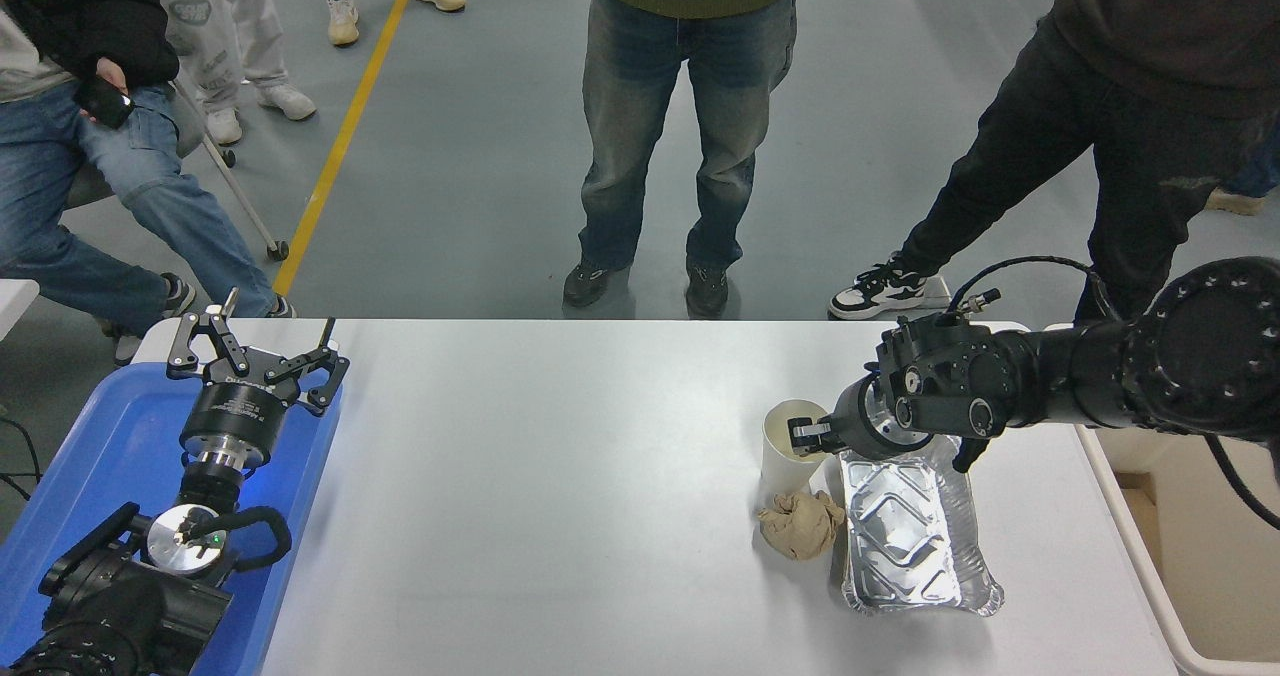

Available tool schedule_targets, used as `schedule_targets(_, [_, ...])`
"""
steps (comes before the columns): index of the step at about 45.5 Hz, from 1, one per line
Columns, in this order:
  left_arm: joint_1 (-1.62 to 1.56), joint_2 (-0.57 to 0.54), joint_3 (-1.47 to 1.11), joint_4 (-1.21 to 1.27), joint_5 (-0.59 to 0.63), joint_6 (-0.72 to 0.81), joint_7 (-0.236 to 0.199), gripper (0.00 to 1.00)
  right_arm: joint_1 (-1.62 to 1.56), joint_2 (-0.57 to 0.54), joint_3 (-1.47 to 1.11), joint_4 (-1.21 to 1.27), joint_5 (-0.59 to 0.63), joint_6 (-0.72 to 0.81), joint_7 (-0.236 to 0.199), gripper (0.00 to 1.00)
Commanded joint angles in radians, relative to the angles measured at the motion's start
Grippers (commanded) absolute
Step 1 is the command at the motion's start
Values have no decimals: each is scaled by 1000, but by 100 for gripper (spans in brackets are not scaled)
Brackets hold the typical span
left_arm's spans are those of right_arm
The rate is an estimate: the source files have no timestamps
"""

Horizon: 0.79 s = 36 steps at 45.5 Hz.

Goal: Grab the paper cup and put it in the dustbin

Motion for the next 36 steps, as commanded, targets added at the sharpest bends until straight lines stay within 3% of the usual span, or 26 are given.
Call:
schedule_targets(1, [0,0,0,0,0,0,0,99,7,-3,-6,-2,-8,-8,-1,0])
schedule_targets(16, [0,0,0,0,0,0,0,99,67,-10,-20,38,9,1,-1,0])
schedule_targets(25, [2,0,0,0,0,0,0,99,332,-107,-106,292,35,21,10,0])
schedule_targets(36, [2,2,-2,0,2,0,0,99,824,-312,-177,622,58,326,16,0])
